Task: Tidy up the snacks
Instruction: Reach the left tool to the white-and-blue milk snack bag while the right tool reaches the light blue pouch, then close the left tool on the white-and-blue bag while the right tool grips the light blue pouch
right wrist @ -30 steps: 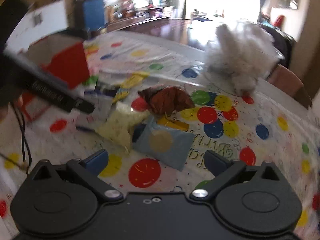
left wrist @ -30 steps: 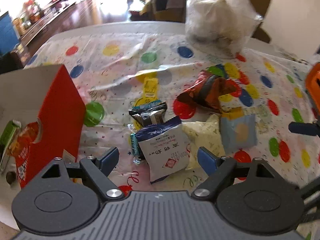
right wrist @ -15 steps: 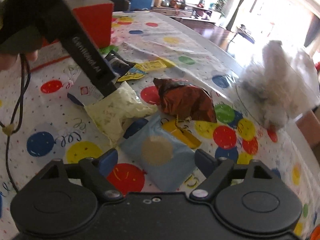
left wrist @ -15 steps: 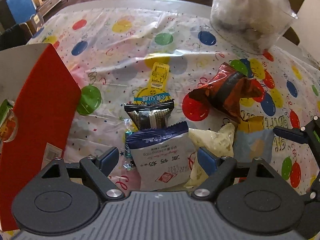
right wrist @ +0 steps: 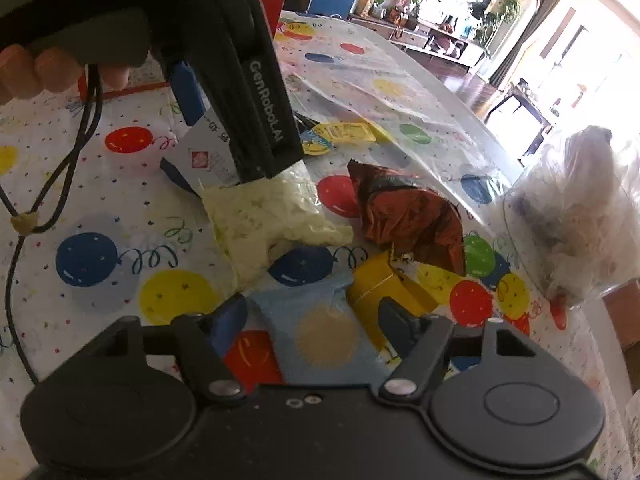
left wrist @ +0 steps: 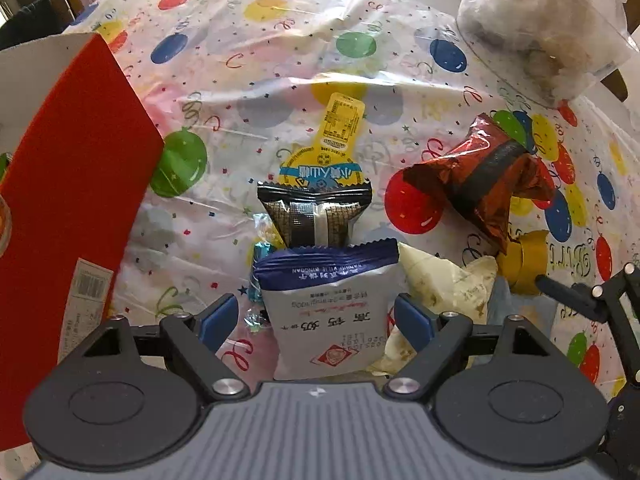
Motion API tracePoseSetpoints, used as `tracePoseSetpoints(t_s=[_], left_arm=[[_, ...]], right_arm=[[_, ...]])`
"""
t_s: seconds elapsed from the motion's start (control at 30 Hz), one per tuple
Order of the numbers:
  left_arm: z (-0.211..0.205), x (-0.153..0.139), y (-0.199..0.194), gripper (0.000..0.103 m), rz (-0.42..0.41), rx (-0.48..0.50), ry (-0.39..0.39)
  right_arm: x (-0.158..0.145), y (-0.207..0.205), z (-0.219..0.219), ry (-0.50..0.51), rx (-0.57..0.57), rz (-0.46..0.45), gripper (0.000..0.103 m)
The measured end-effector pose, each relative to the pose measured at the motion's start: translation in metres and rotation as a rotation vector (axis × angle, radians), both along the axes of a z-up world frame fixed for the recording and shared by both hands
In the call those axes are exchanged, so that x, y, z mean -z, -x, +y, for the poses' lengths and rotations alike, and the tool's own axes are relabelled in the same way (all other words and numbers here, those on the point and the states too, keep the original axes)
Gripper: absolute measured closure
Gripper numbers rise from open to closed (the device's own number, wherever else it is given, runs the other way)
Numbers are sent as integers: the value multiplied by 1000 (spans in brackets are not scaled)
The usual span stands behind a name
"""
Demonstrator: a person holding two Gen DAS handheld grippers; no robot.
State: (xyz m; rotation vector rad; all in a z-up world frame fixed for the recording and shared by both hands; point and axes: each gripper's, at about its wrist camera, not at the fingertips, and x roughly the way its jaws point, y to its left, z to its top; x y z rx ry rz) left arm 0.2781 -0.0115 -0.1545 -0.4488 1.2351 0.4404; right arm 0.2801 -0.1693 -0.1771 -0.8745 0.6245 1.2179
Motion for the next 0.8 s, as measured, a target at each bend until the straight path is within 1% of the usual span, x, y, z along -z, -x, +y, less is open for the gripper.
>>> tracePoseSetpoints(t_s=[0.03,0.07,0.13,0.2,0.23,0.37,0.47,0.6,0.67,0.73,0.8], left_arm=[[0,1,0,19,0,3,2],[0,1,1,24,0,9,11],[1,4,2,31,7,11,31],[2,4,3,32,2,16,35],[1,3,3,34,-1,25,34],[2,1,6,45,-15,37,46],[5,1,9,49,-22,43,52],[6,0,14,51,-34,50,59],[7,0,17,52,-38,53,64],[7,0,20,52,-47,60,72],[6,-1,24,53,-53,68,79]], right_arm=[[0,-2,0,3,10,24,35],[-1,-3,-1,7,21,47,35],[-1,-7,-3,12,48,100,35],[0,-12,-6,9,78,148,35],[0,-14,-8,4,97,173,35],[1,-21,-9,-11,131,206,37],[2,-26,-8,-11,137,220,37],[4,-34,-7,-23,169,263,36],[4,-35,-9,-37,196,286,38],[4,-33,-10,-44,206,279,47],[2,-30,-12,-54,213,291,52]])
